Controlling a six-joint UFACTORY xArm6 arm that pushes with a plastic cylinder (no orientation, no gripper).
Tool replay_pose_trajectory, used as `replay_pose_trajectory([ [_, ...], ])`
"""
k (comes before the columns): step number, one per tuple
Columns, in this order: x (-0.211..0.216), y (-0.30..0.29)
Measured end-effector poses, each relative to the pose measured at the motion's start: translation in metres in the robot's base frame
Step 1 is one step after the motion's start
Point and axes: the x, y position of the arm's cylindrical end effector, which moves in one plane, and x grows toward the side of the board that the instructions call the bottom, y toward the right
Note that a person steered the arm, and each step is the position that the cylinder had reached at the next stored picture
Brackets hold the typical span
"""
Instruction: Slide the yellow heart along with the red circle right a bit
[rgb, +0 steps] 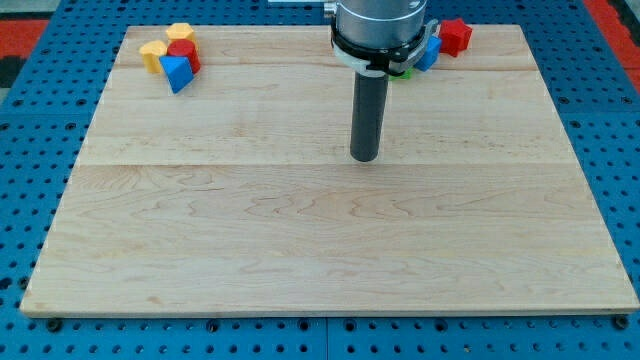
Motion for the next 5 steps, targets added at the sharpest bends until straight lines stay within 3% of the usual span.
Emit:
replay_pose_trajectory([
  [2,-0.001,-0.001],
  [3,0.024,-0.068],
  [4,0.034,-0.172],
  [5,0.018,-0.277],
])
